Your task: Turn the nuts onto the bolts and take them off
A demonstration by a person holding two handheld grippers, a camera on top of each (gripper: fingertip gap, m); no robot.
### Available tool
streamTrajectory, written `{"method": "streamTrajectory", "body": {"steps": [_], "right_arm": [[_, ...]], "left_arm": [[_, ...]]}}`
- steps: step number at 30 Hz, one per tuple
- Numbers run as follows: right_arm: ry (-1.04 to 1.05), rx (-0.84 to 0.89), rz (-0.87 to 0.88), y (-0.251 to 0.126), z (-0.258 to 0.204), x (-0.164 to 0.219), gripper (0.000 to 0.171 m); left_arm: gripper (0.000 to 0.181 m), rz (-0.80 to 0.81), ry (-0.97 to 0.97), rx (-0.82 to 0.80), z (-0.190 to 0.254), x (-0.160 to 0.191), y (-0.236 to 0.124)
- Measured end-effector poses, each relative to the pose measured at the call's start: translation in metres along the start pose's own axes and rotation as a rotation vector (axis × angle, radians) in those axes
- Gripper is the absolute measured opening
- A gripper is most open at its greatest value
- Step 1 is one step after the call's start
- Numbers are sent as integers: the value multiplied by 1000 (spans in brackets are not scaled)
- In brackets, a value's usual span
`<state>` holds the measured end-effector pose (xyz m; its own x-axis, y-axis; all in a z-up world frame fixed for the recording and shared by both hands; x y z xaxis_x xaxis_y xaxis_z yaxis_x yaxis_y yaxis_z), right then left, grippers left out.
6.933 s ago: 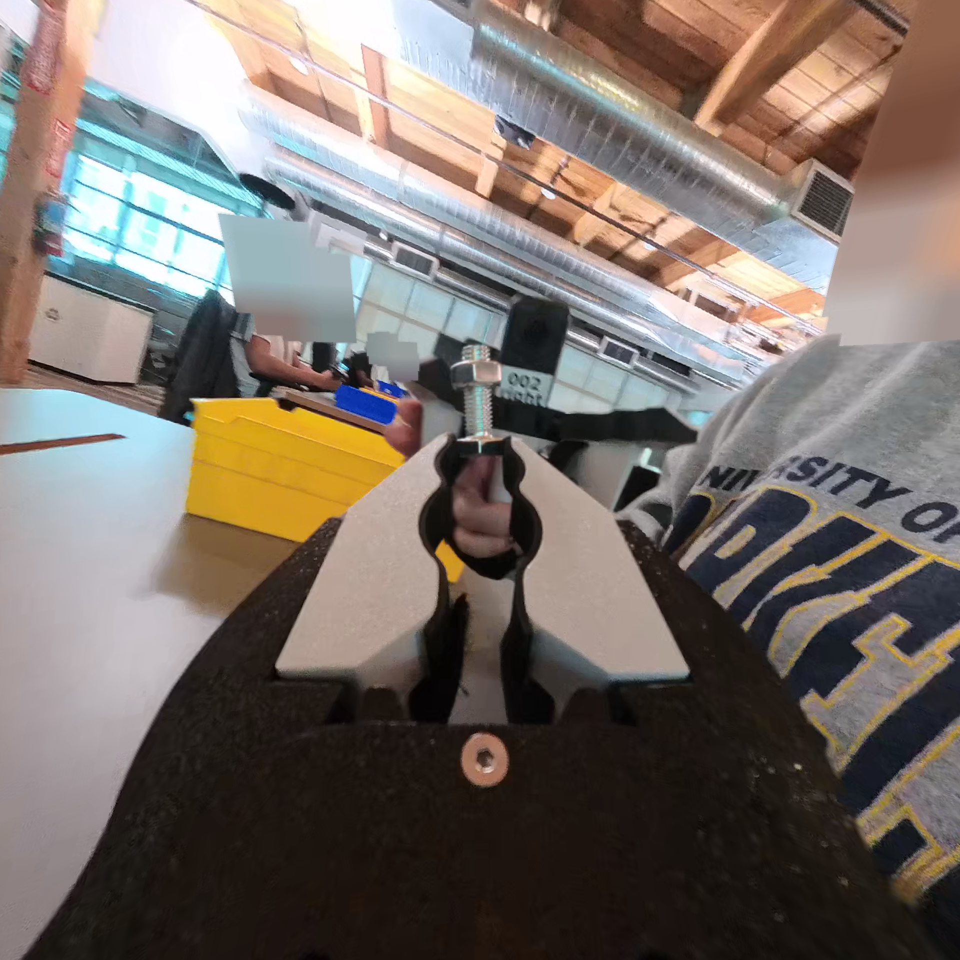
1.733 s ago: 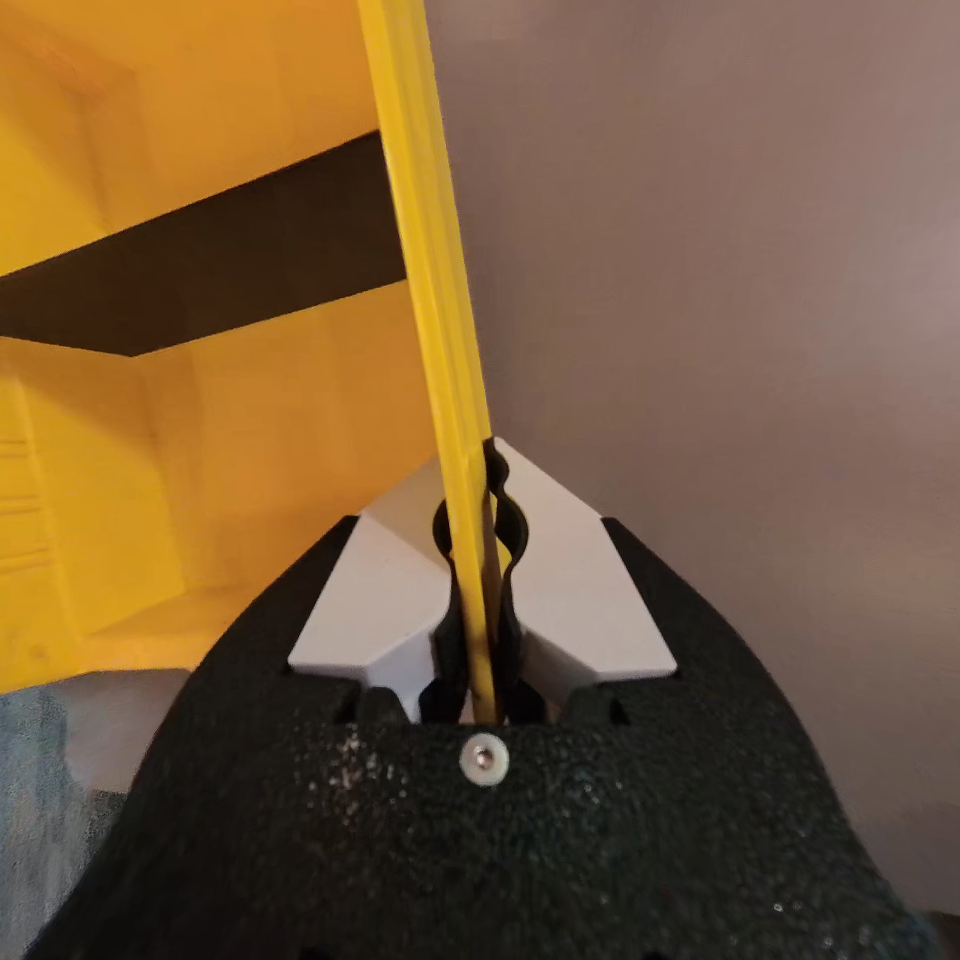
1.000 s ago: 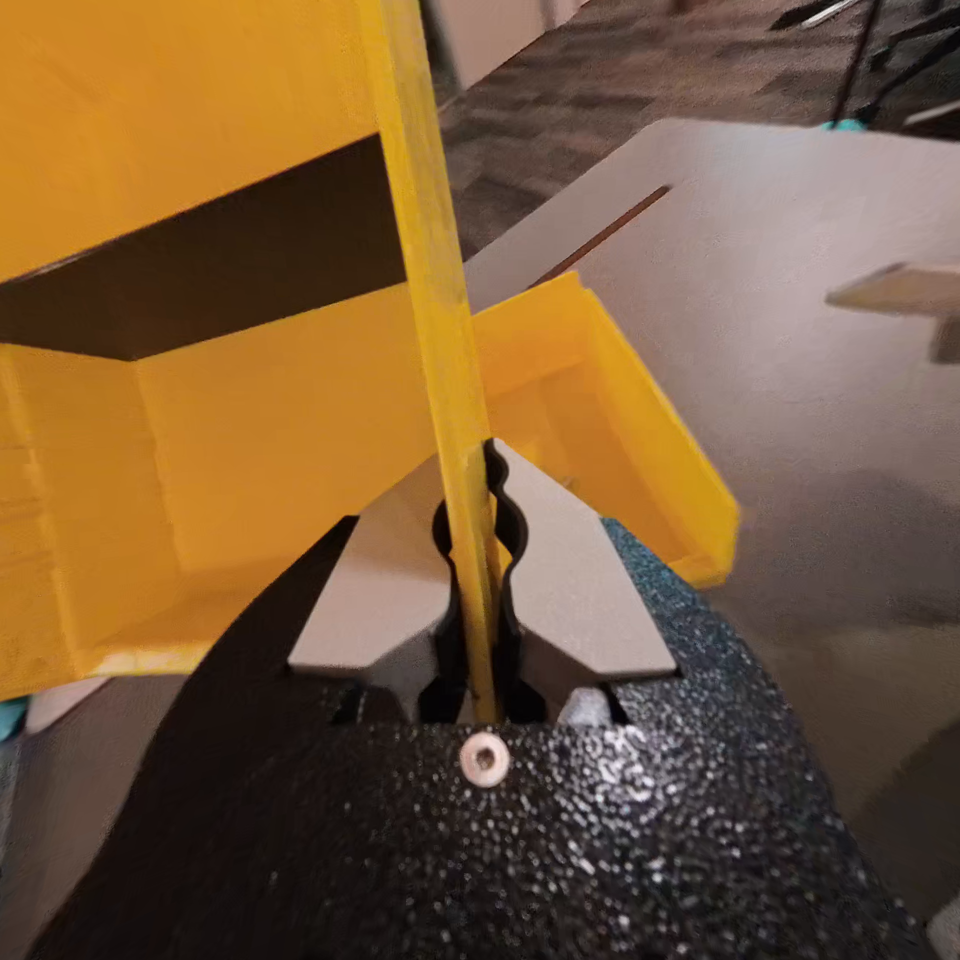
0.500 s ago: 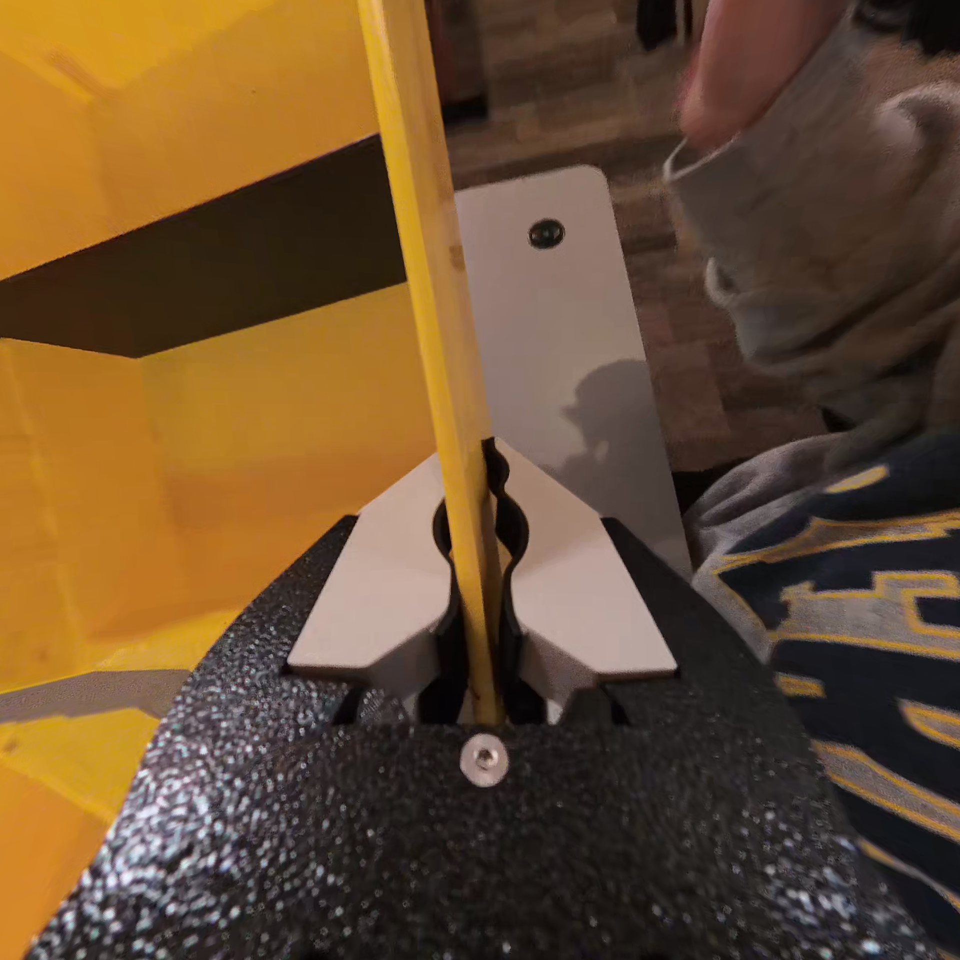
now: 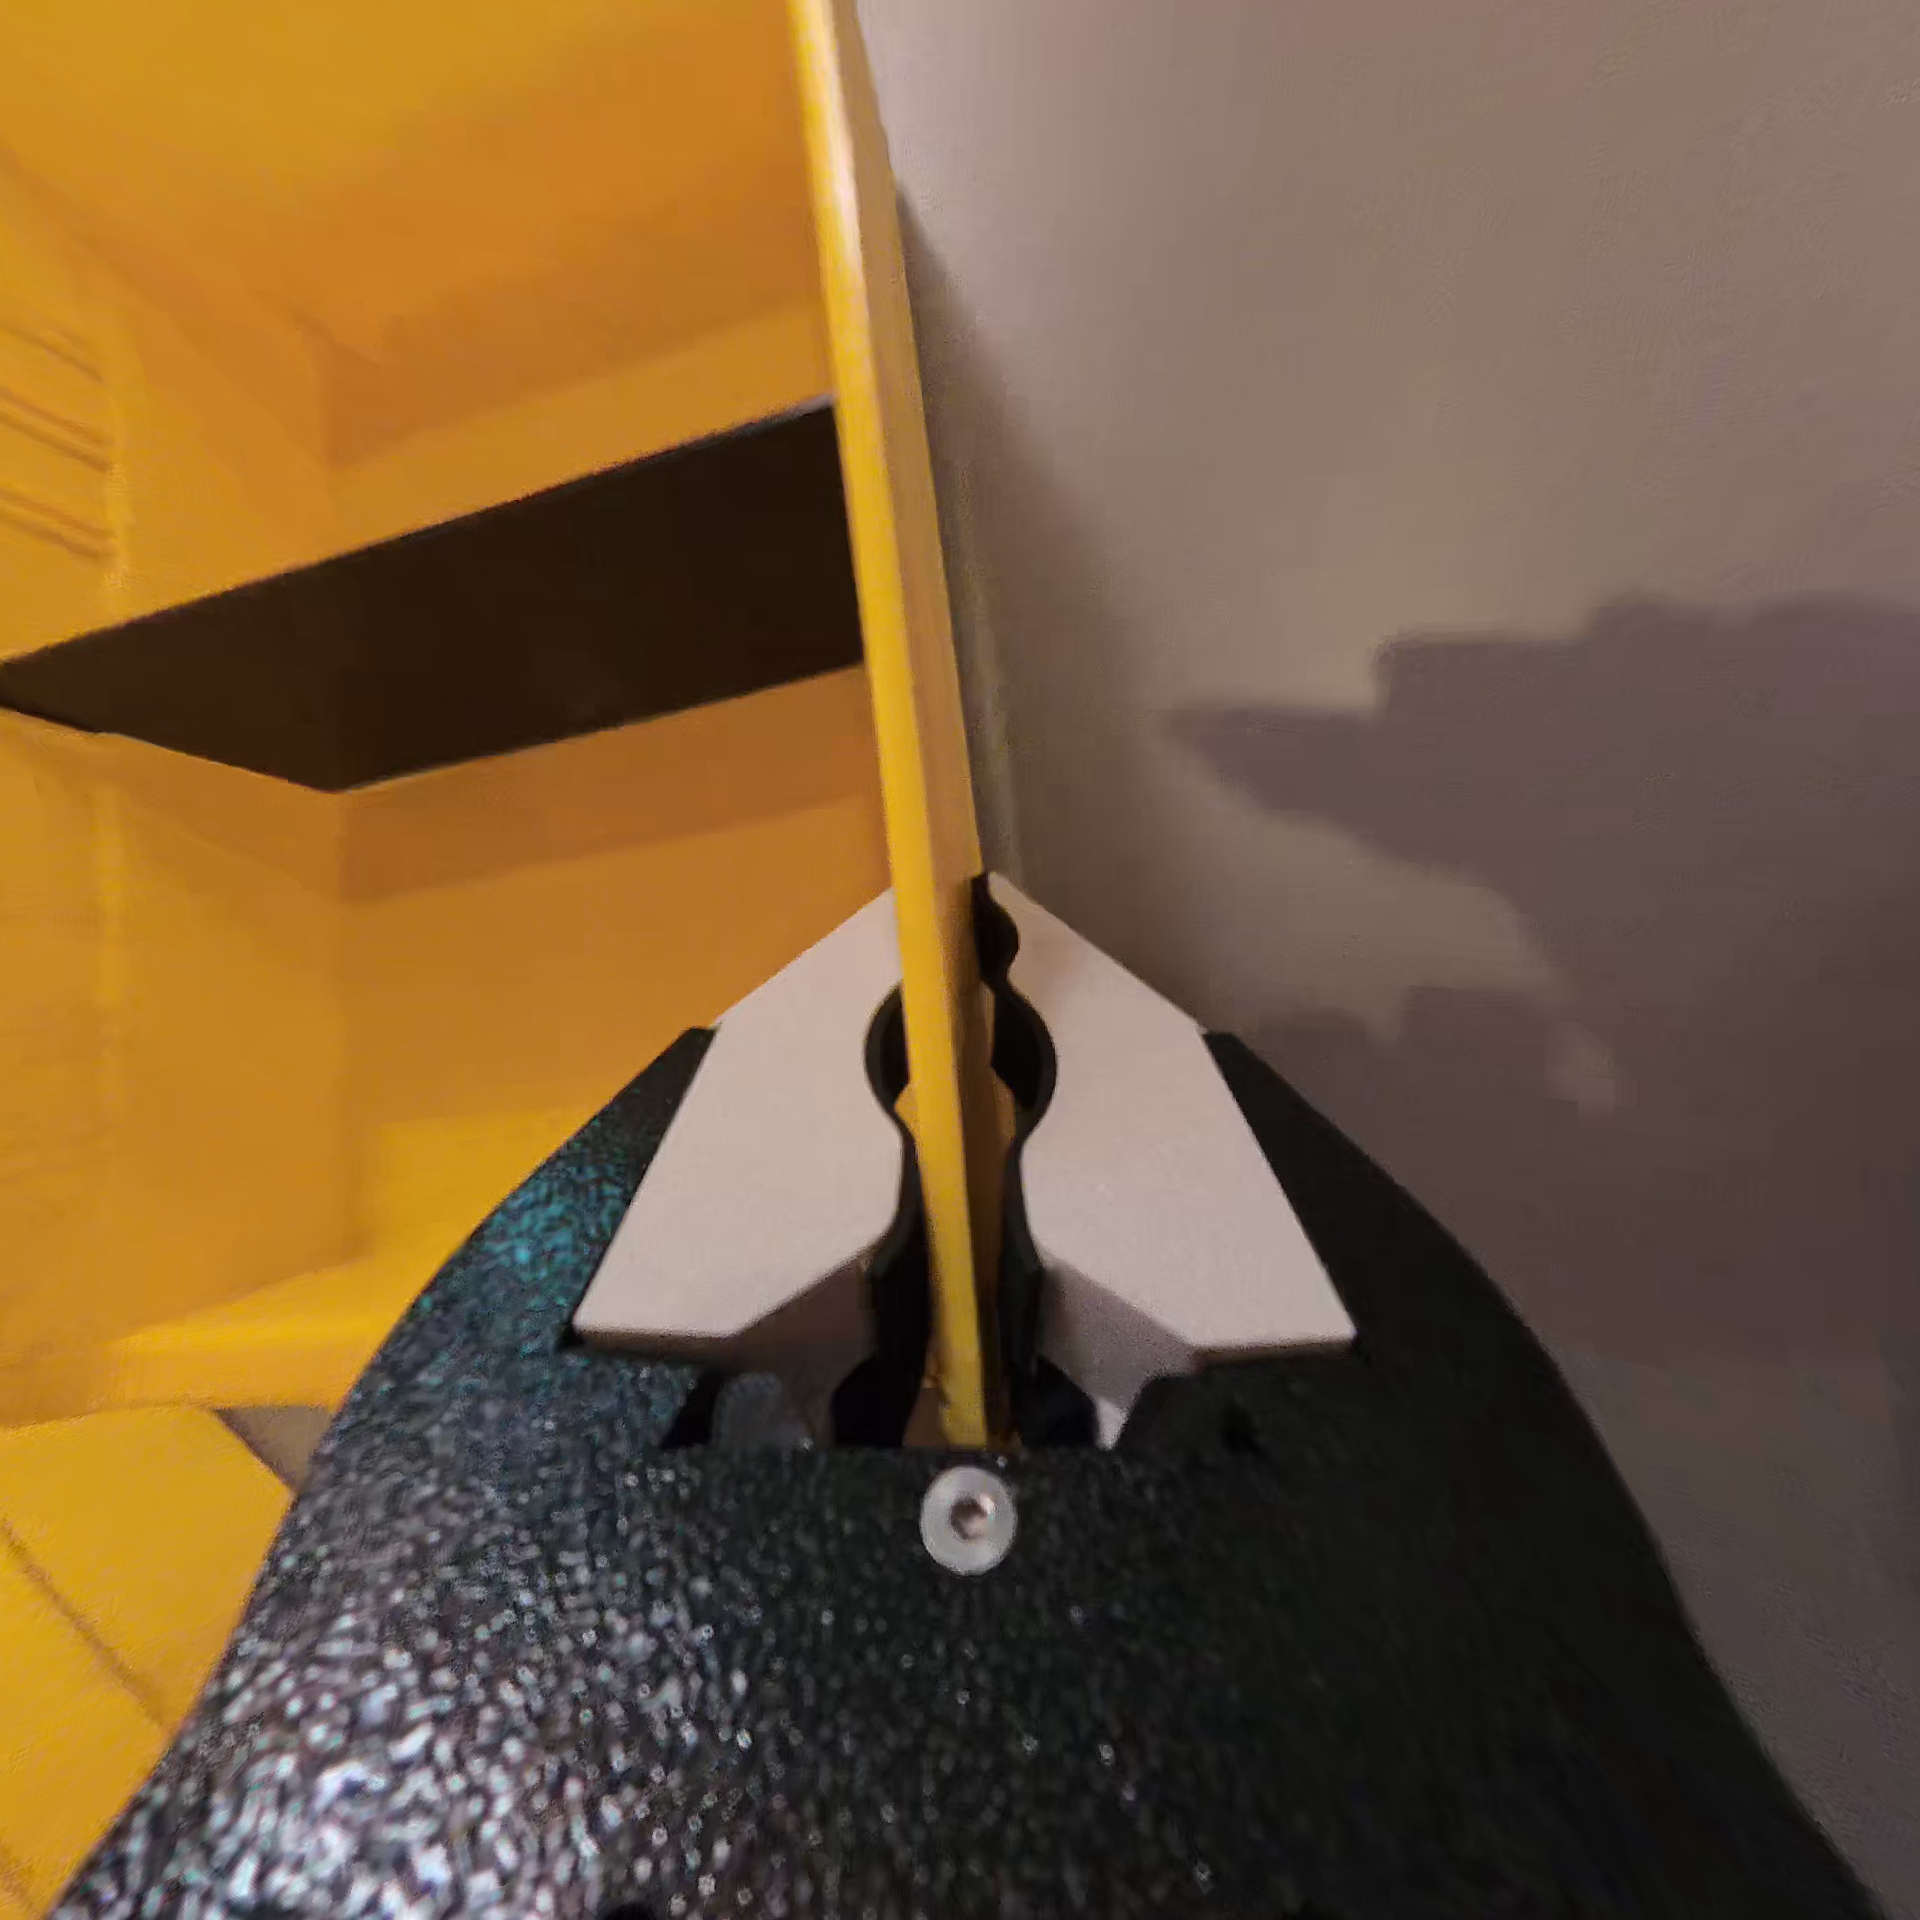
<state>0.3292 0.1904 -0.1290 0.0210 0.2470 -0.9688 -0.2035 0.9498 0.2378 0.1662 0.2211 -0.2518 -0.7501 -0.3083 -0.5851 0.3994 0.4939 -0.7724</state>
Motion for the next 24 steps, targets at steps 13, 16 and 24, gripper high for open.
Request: {"method": "streamTrajectory", "body": {"steps": [13,16,24], "right_arm": [[160,-182,-352,-16,-139,63,146],[219,-159,-426,-9,-161,73,153],[169,50,-574,16,-147,113,134]], "left_arm": [[88,569,-309,-595,-57,145,-225],[111,523,-502,-862,-82,223,-261],[109,335,-770,-732,-108,308,-235]]}}
Point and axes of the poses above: each gripper's, where its closed fingertips meet, y out along the fingers, x out of its underside, z = x × y across the jaws, the point moved 7 cm from there along -y, back along the fingers, and after that the axes turned 2 degrees about -z, right-handed, at the moved point
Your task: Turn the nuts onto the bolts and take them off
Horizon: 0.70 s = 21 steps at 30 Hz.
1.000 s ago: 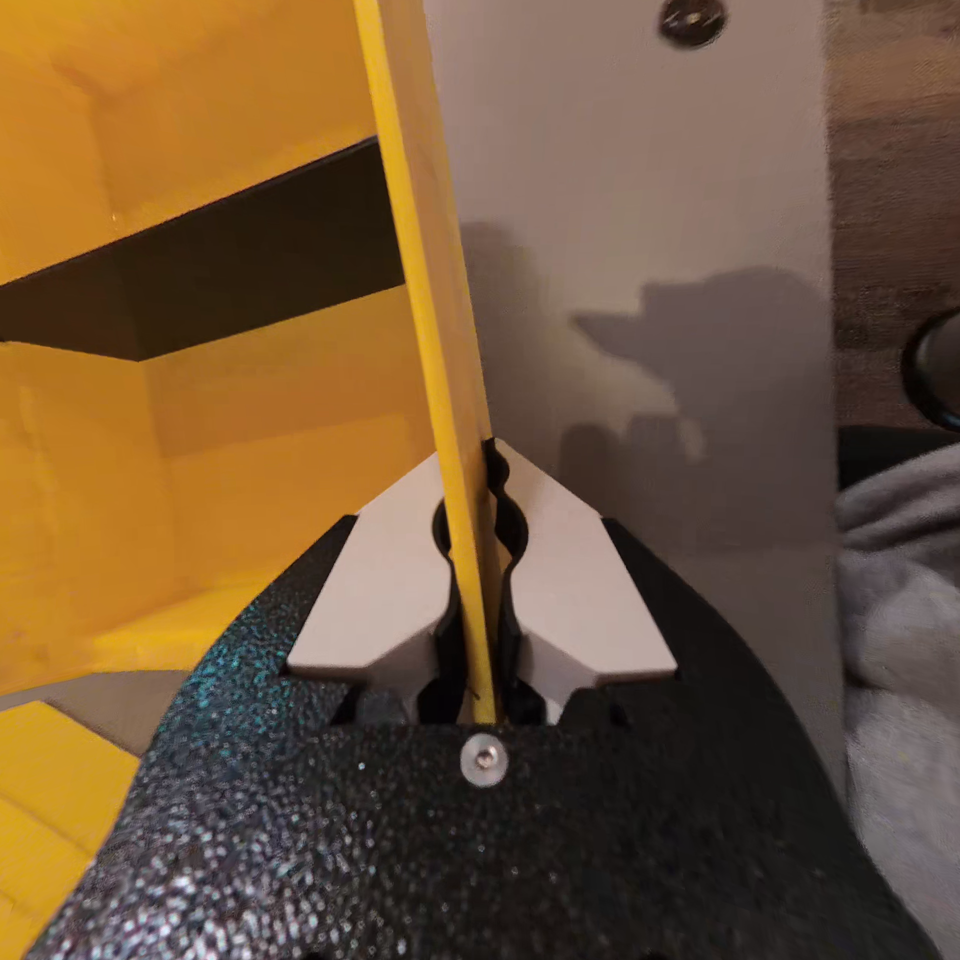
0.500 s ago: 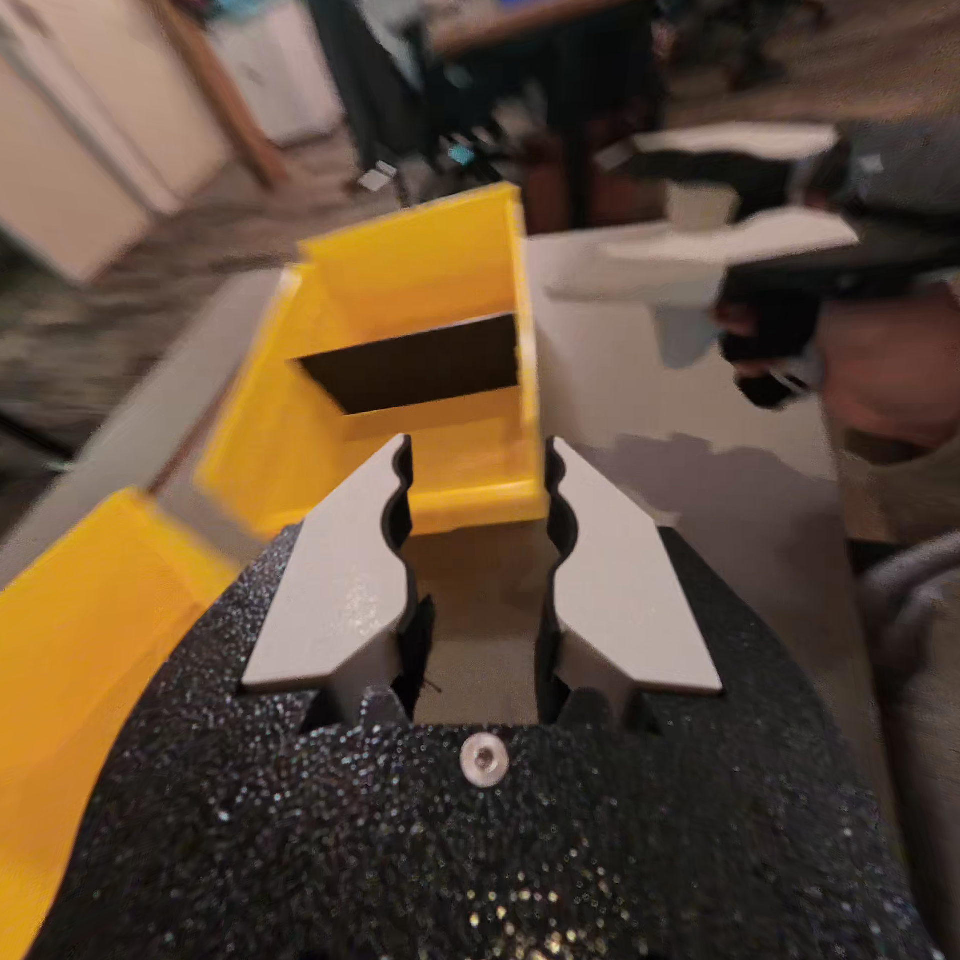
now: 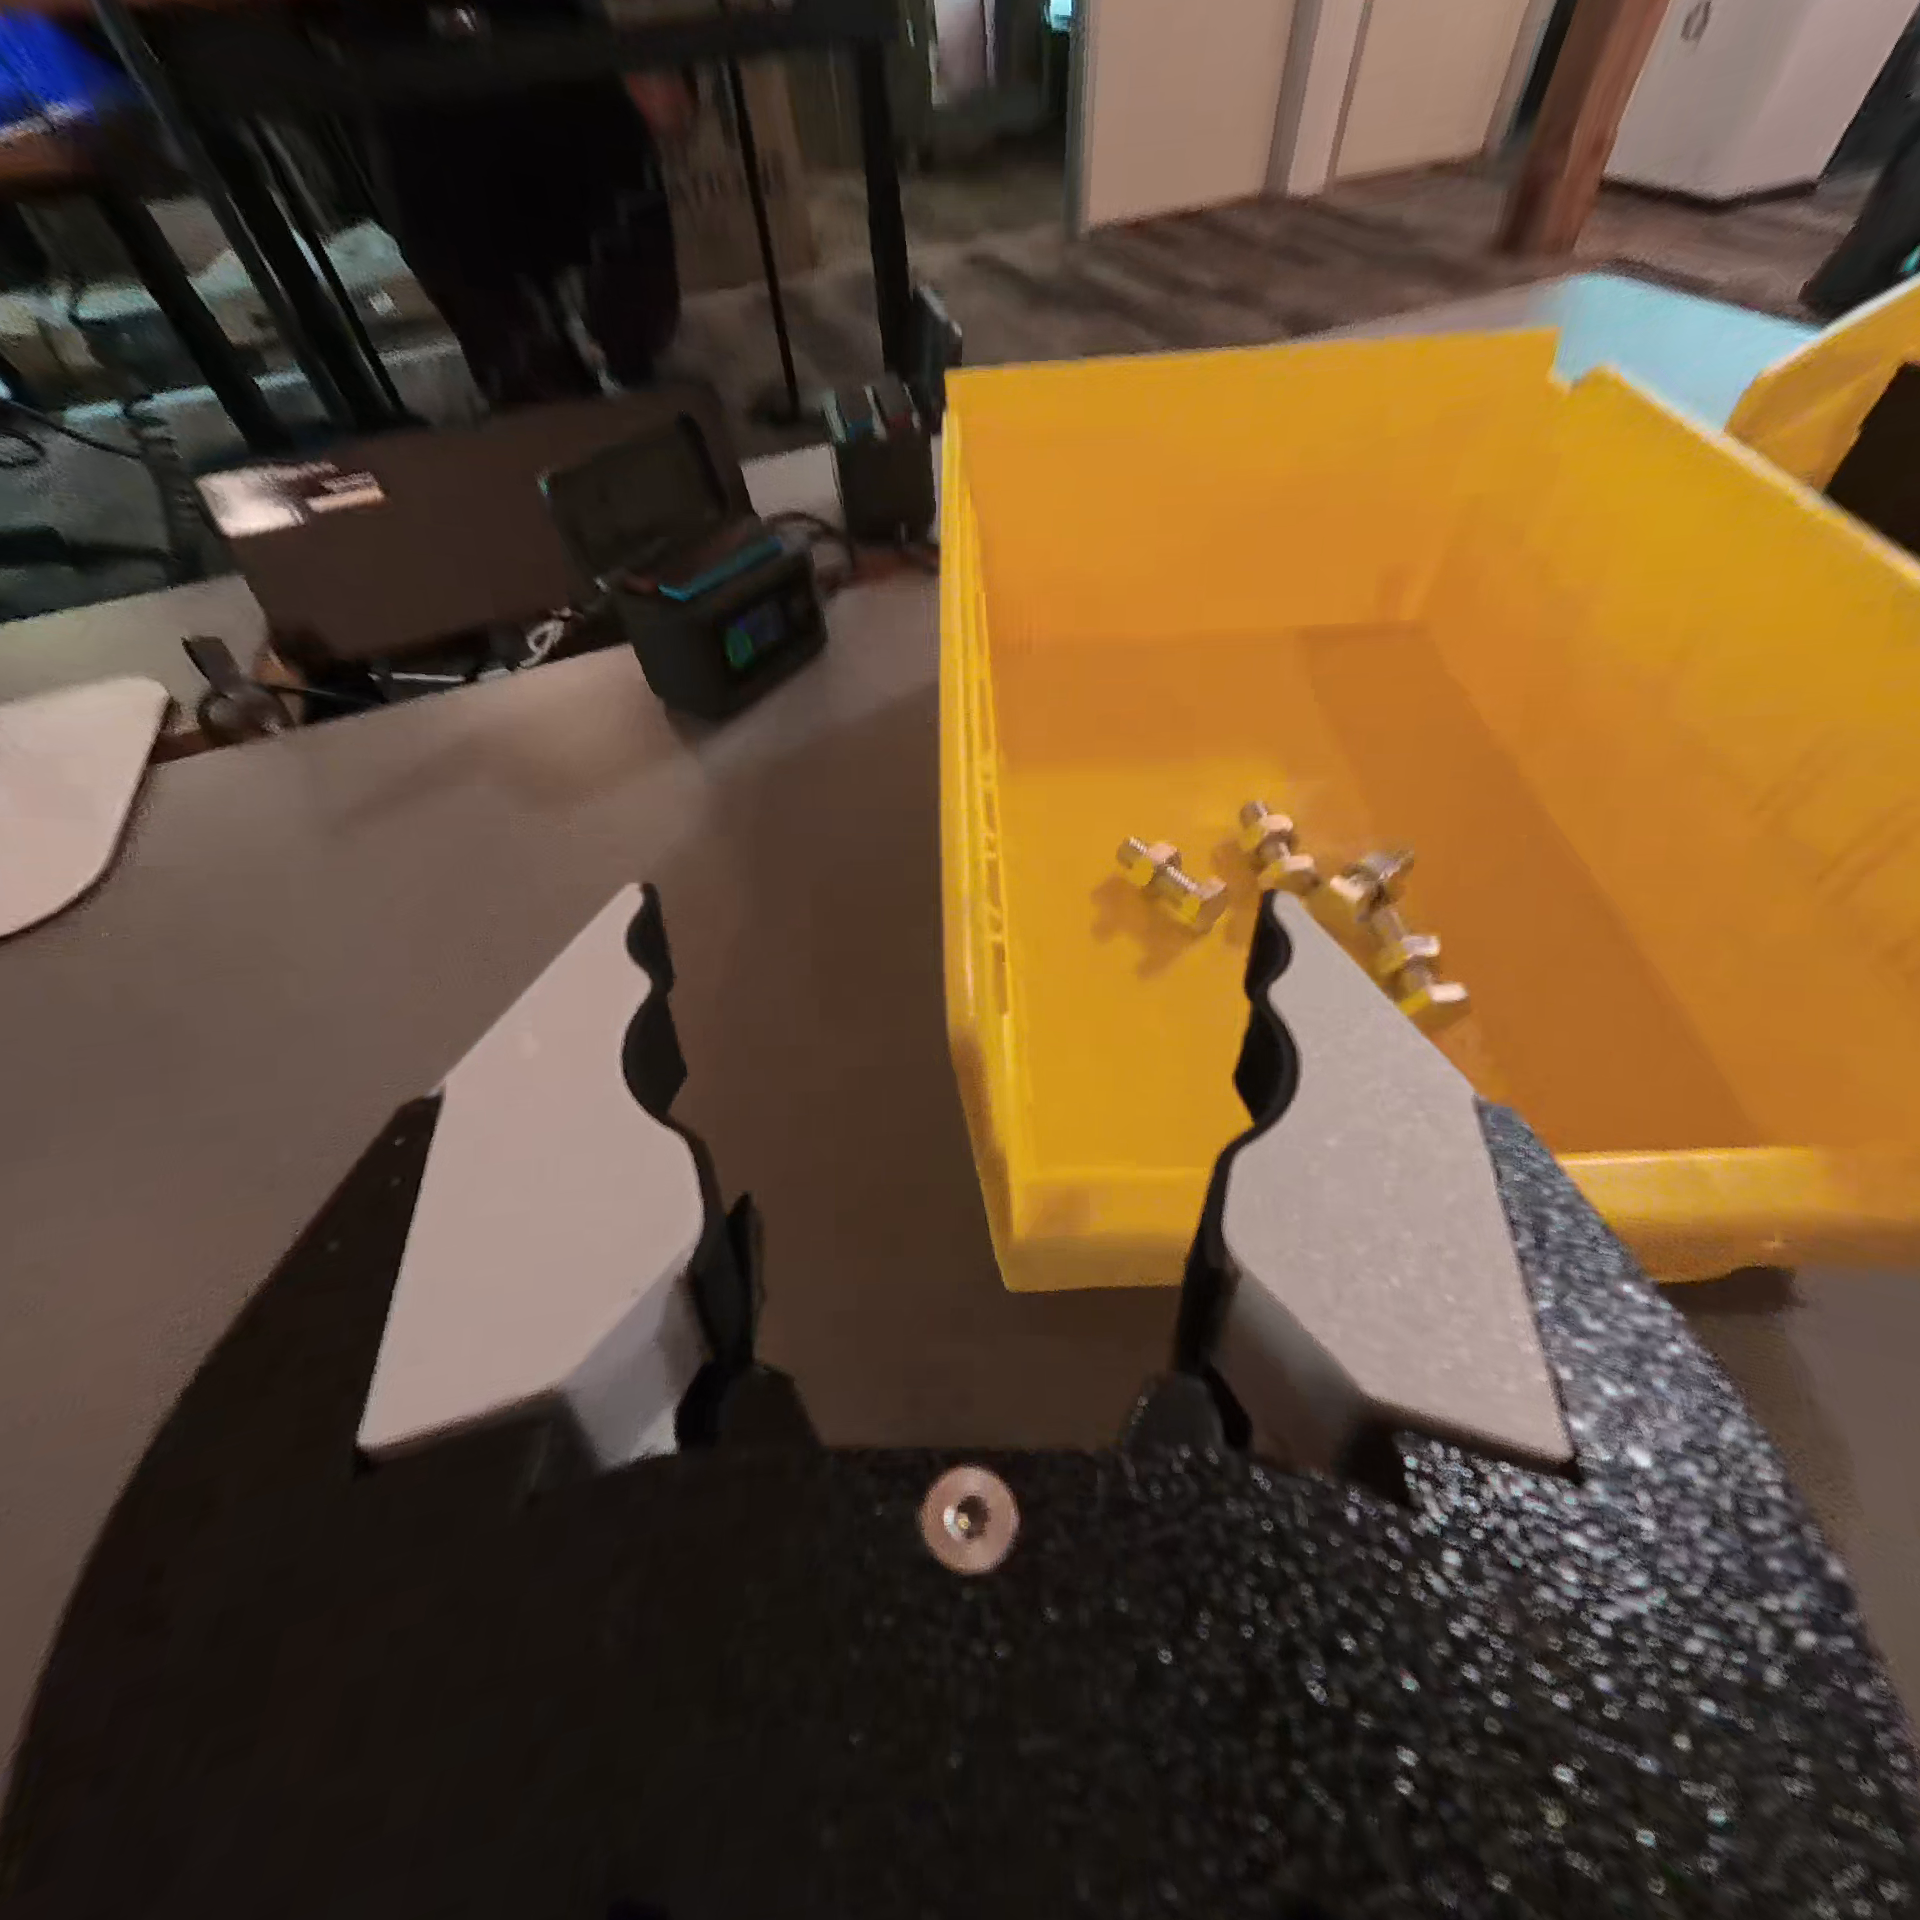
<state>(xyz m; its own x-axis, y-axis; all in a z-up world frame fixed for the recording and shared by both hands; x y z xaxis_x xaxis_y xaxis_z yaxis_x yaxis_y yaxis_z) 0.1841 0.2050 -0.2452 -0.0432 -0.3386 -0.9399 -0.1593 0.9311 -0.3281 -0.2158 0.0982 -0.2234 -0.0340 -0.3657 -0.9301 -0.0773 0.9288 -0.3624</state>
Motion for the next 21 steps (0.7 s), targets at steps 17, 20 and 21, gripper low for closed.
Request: {"method": "streamTrajectory", "body": {"steps": [17,20,21], "right_arm": [[-48,50,18,-30,136,-13,6],[-88,-3,10,-25,137,-17,3],[-93,-33,11,-23,137,-18,3]], "left_arm": [[4,-114,-15,79,-7,11,11],[3,-103,-35,54,-20,19,-7],[3,-99,-41,40,-26,22,-15]]}}
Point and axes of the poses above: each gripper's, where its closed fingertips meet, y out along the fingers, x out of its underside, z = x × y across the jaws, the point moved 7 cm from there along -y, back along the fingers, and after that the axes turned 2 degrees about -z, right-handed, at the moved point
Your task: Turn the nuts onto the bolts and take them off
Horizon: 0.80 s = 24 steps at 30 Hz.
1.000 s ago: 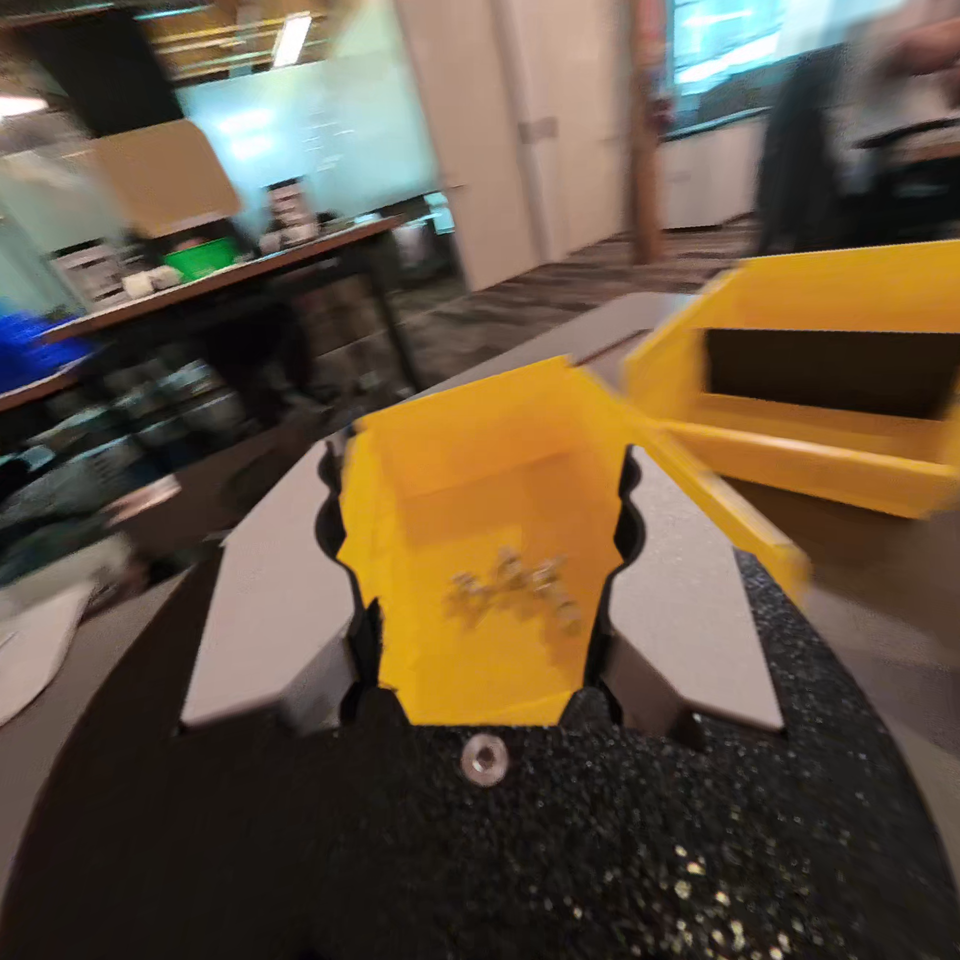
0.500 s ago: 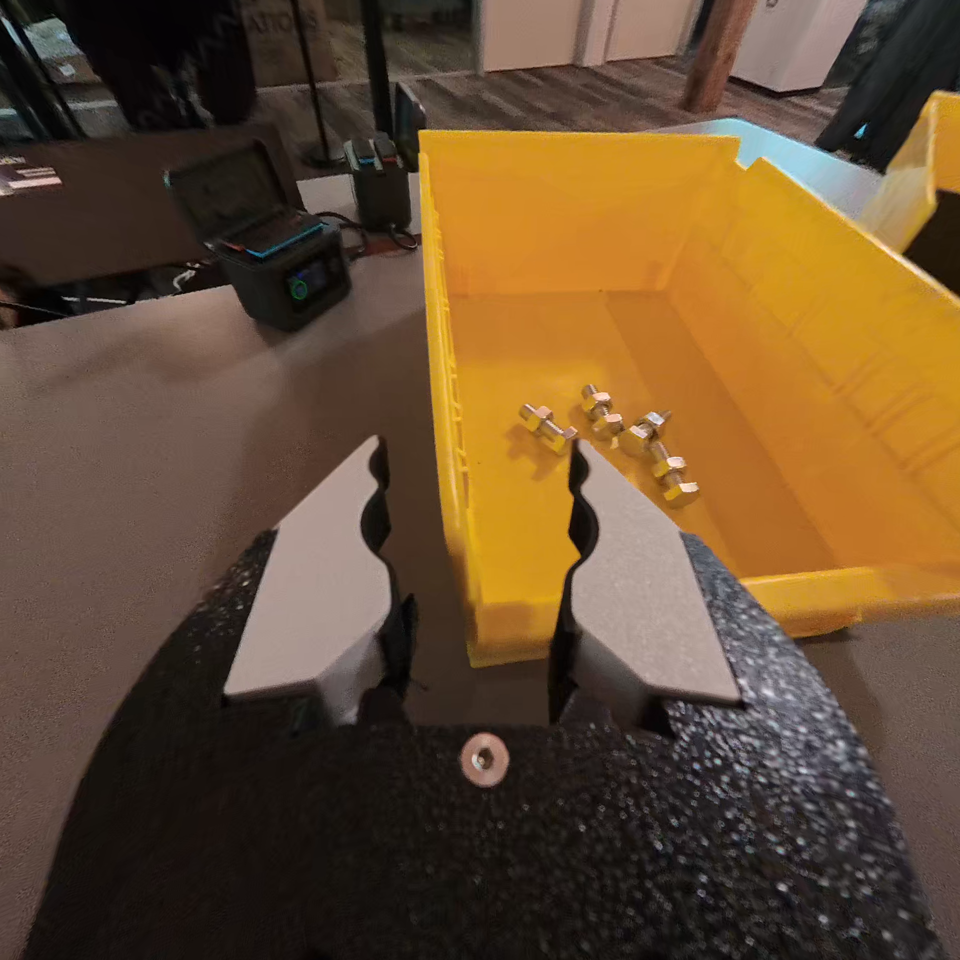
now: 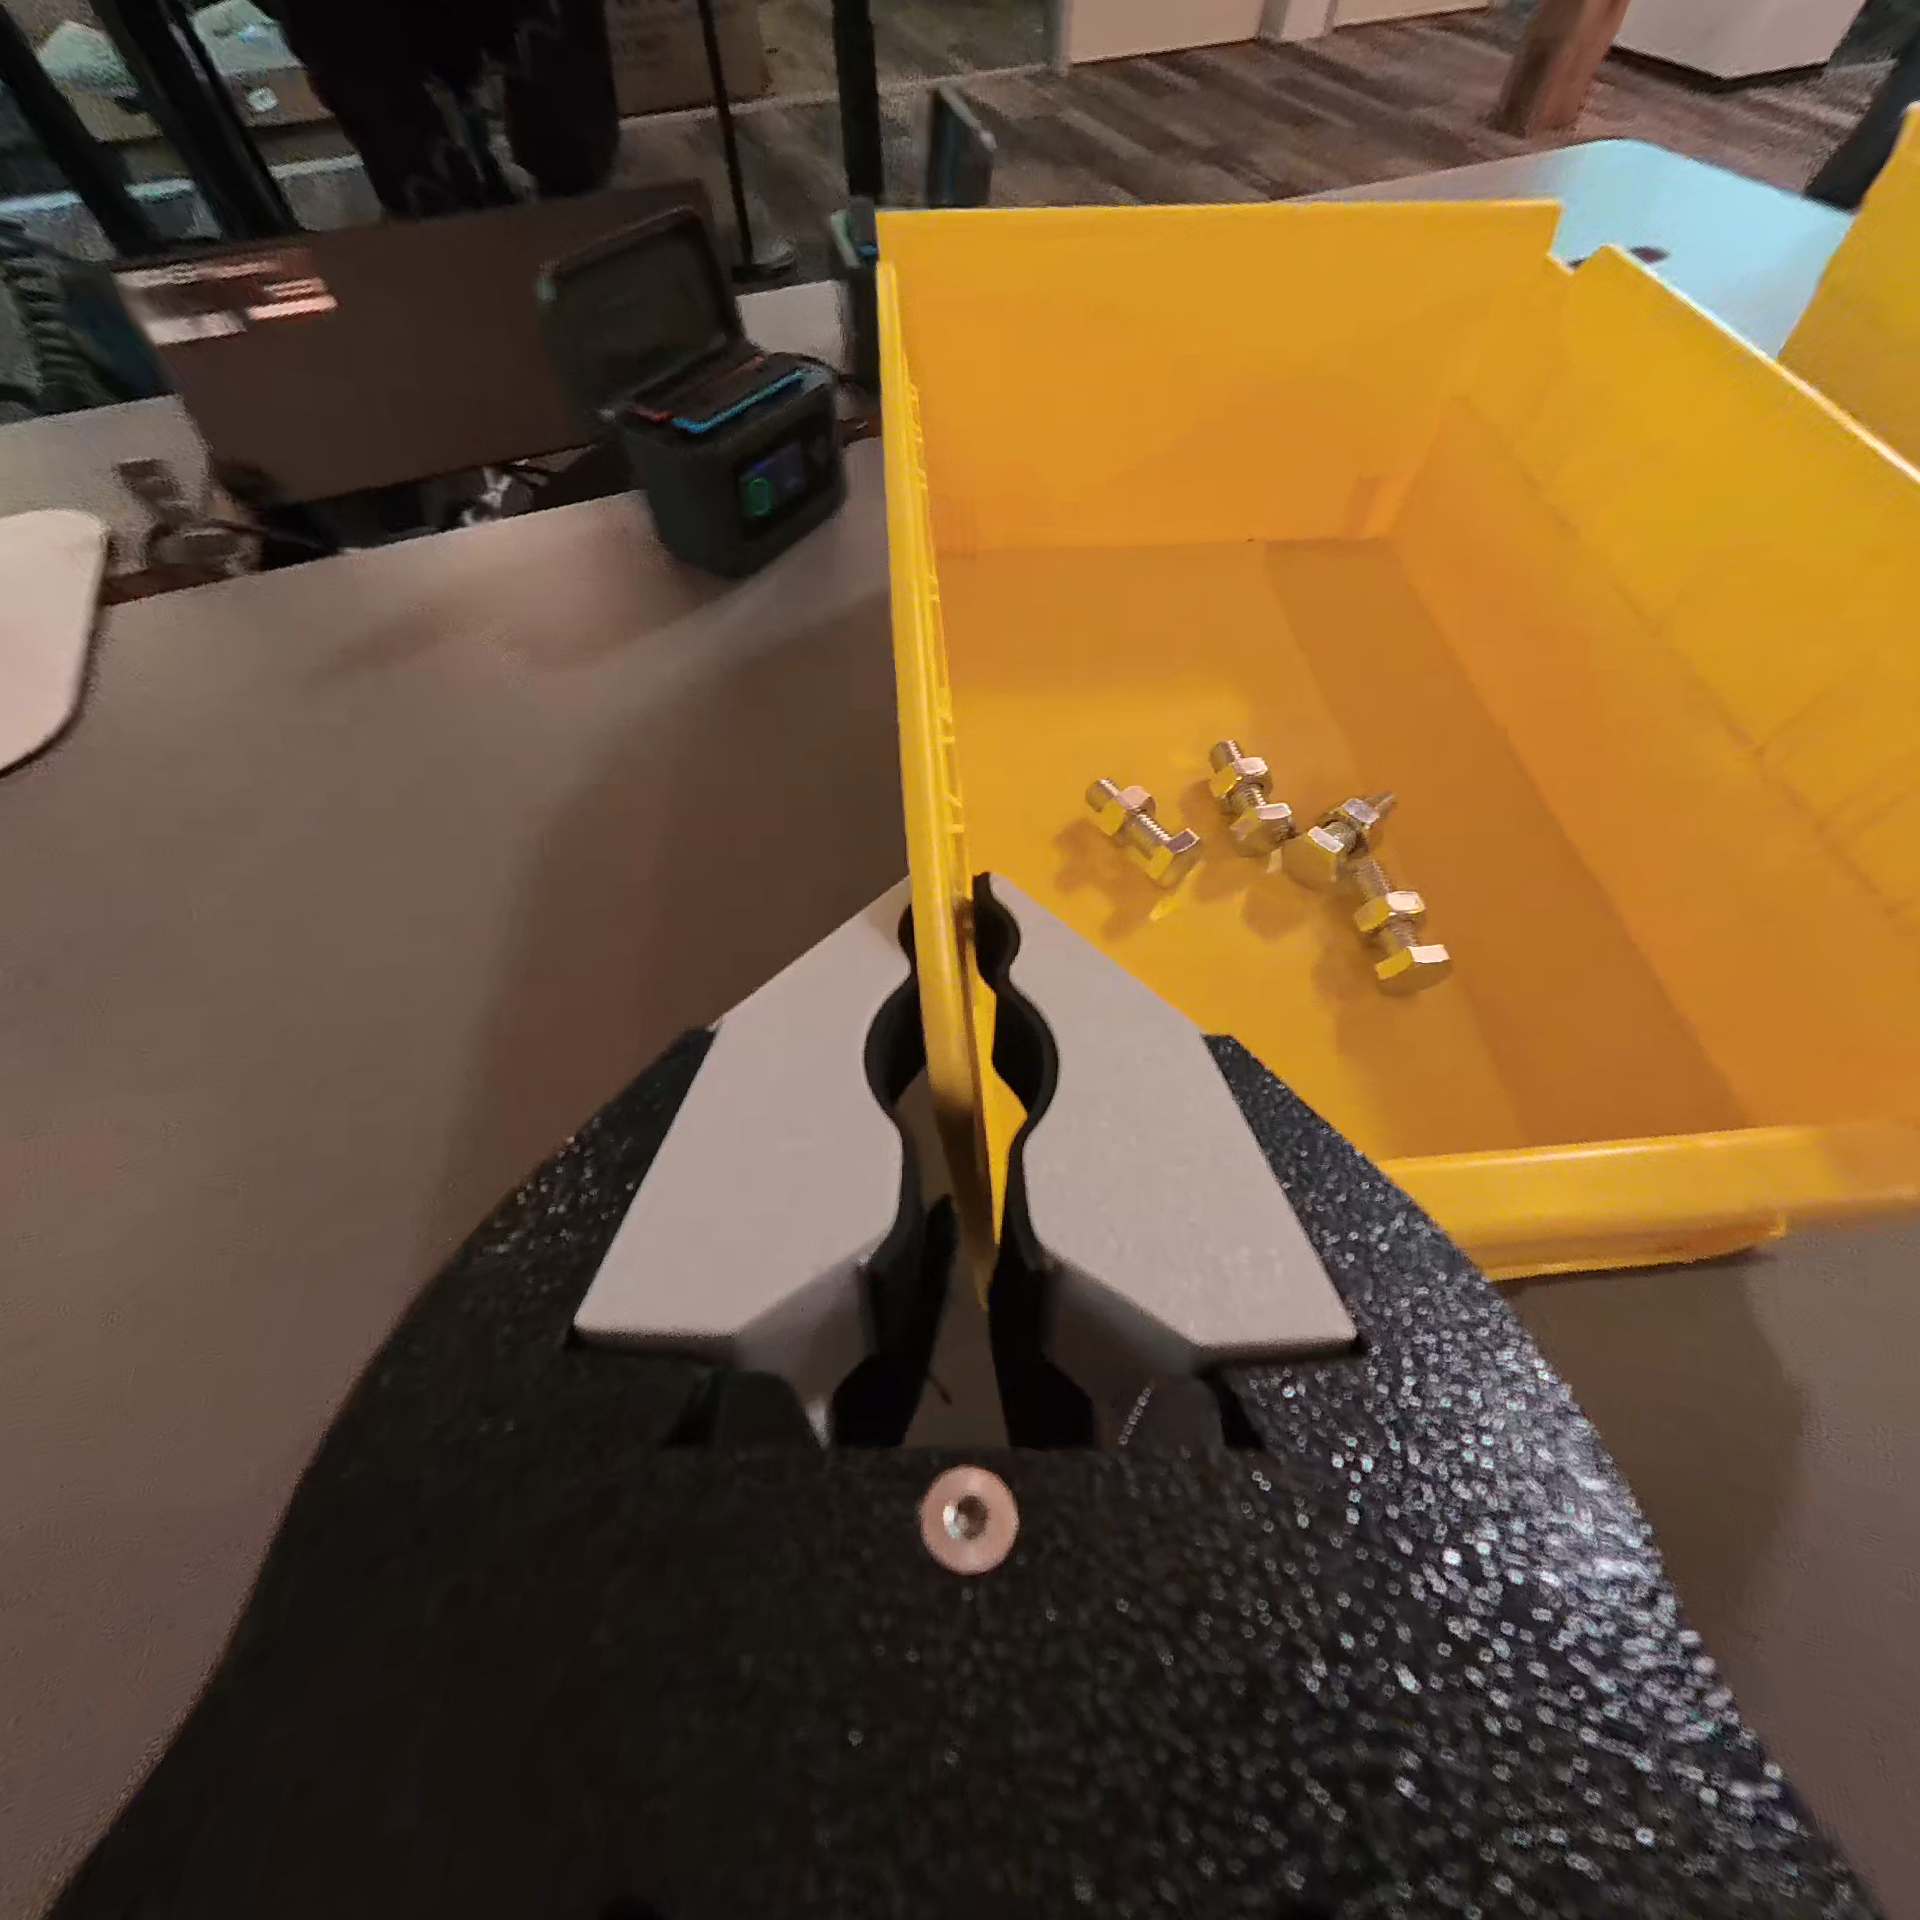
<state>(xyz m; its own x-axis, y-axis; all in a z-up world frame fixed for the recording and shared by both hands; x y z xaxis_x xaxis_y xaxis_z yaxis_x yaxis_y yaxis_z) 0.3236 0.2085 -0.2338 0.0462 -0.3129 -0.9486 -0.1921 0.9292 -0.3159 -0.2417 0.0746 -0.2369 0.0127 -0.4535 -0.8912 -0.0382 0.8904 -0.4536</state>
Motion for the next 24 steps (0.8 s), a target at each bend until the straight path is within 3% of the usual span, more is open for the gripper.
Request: {"method": "streamTrajectory", "body": {"steps": [9,17,18,20,21,24], "right_arm": [[-47,-105,-13,31,-6,-13,2],[-52,-127,-14,34,-9,-11,3],[-59,-128,-7,32,-9,-11,6],[-64,-80,52,19,-7,-18,41],[-72,-50,117,9,-7,-26,50],[-178,-50,387,-29,-32,-64,54]], "left_arm": [[3,-18,-66,-190,-90,42,-89],[2,-19,-142,-334,-174,84,-168],[3,-20,-143,-339,-181,87,-173],[4,-28,-132,-339,-193,90,-179],[14,-36,-130,-345,-196,90,-181],[47,50,-103,-400,-190,69,-198]]}}
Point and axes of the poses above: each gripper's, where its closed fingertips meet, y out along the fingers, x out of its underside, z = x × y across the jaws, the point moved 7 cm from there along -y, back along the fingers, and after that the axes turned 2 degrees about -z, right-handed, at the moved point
